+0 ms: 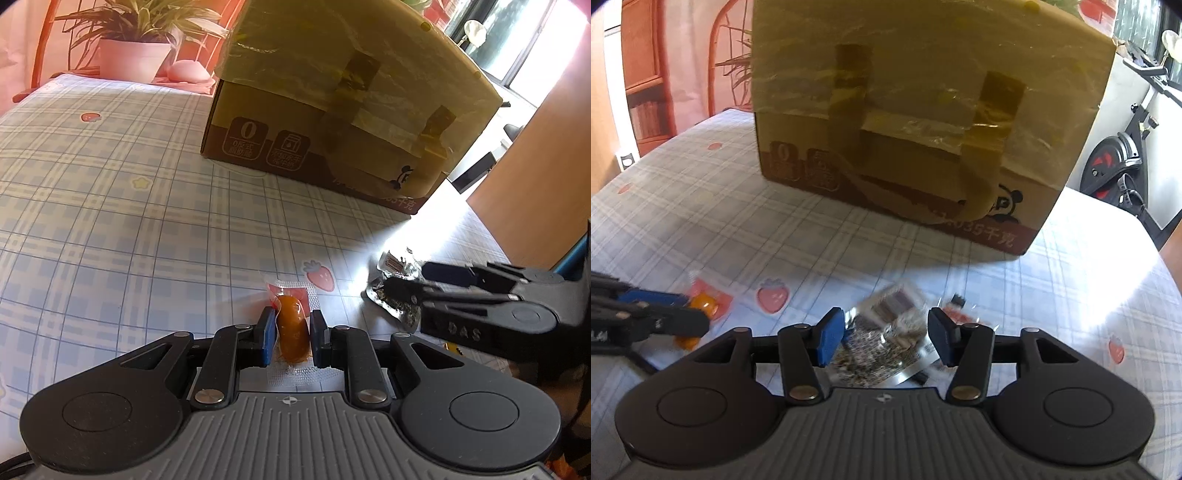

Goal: Organize snacks
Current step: 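Close left gripper on orange jelly cup while right gripper reaches silver foil pack, then hold jelly cup in left gripper while right gripper closes on silver foil pack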

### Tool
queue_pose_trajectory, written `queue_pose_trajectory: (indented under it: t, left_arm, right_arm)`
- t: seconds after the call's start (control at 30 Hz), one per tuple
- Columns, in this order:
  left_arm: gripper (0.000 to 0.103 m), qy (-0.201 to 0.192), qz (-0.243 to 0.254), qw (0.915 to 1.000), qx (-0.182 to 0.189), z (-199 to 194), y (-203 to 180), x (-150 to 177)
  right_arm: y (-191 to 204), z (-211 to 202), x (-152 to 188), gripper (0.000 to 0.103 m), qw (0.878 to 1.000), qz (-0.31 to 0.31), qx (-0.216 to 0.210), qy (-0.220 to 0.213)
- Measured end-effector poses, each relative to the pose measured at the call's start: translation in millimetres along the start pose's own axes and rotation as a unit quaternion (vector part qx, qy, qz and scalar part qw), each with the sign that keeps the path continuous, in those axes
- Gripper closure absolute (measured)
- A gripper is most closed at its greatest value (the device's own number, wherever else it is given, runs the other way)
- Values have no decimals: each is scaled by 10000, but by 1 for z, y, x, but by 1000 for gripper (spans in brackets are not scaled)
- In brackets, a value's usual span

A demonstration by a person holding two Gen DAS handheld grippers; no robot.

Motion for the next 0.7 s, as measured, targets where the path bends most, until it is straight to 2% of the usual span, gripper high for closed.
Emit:
queue_pose_trajectory:
  t: [0.2,0.4,0.5,0.57,0.7]
  left_arm:
    - [82,-3,-15,10000,9,0,1,0]
    - [82,1,-24,10000,26,0,1,-1]
    - [82,-5,-19,10000,19,-1,1,-1]
    - [82,-6,-23,10000,24,-1,1,0]
    - [82,-9,-31,10000,38,-1,1,0]
  right_arm:
    - [-6,-12,17,46,9995,288,-151,59]
    - [-30,-17,32,46,9973,692,132,214]
    - [-36,-21,28,46,9950,991,67,90]
    - [-33,-22,21,46,9957,925,73,-33]
    - [-22,-13,8,37,9970,756,140,-118]
Point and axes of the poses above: each gripper's, at about its wrist camera, not at the fingertips, and z roughly the way its jaws point, y to its left, x to its underside, the point moved 6 cm from there along z, roughly the way its jaws point, and after that the axes turned 11 degrees about -z, right-handed, at the moved point
